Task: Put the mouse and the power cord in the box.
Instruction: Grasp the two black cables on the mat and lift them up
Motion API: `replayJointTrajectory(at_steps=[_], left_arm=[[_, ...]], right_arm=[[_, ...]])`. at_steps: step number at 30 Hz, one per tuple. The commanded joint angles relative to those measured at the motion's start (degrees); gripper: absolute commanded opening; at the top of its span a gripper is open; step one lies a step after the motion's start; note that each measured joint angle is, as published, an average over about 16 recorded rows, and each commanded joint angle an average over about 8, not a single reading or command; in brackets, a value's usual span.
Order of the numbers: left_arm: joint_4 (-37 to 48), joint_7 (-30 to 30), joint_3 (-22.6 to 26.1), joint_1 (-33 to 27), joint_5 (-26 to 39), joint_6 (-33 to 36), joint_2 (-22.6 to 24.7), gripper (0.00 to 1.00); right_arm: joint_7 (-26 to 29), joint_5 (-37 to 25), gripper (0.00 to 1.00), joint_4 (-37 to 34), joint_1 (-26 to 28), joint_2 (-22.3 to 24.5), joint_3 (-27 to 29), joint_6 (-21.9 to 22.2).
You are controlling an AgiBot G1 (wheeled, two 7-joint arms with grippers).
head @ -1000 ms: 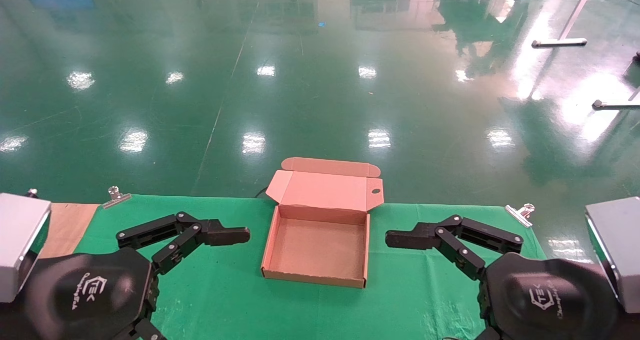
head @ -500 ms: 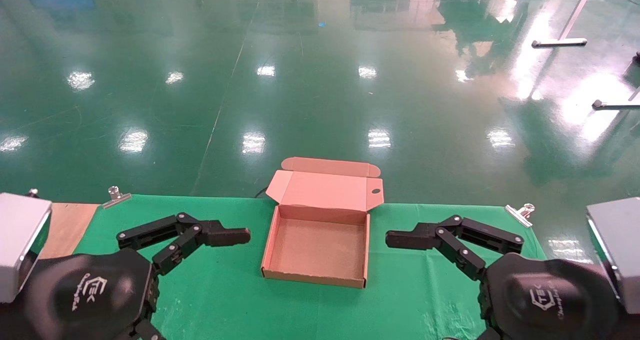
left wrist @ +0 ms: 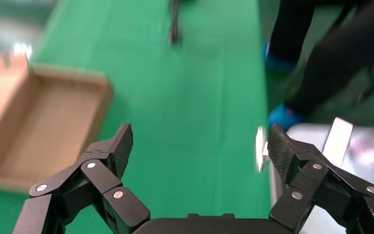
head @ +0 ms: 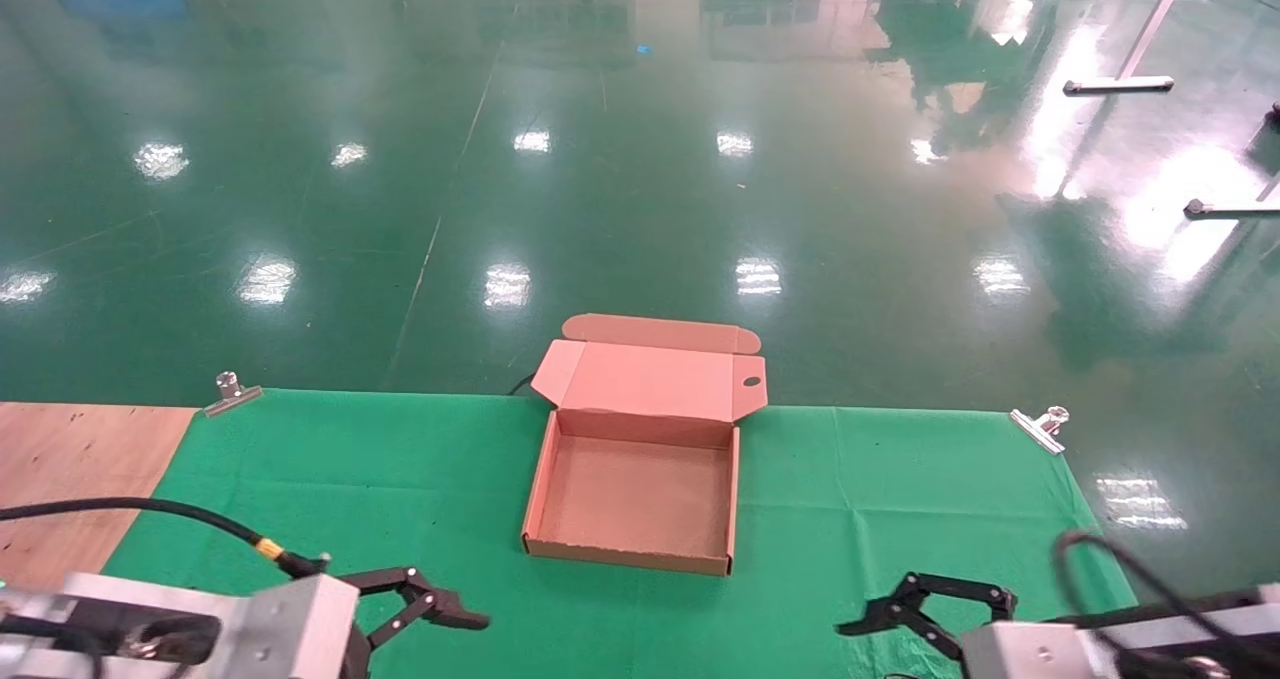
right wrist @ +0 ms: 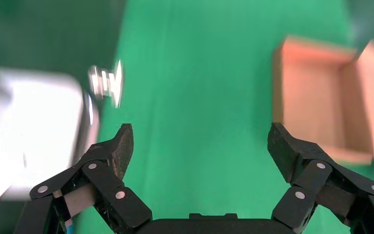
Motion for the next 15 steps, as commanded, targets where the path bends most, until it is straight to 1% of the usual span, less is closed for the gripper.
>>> replayJointTrajectory(at_steps=[1,5,9,15], left_arm=[[0.71,0.91,1.77,-1.55,4.26,0.17,0.57,1.0],[3.07,5.53,5.43,-4.59,13.34,-0.06,1.93,1.0],[7.04,11.65,9.07,-7.6,22.33,-0.8,3.63,1.0],[16.99,21.22,13.12,-10.81,31.72,-3.25,6.64,1.0]], right_arm=[[-0.99,-5.17,1.0,0.4,2.57,-0.75,-2.79,-0.35],[-3.09,-13.8,1.0,0.59,6.33,-2.41,-8.08,-0.06],[-4.59,-21.03,1.0,-0.03,8.64,-3.94,-12.14,0.76],[-6.86,-27.95,1.0,-4.2,9.29,-6.36,-15.16,3.56]])
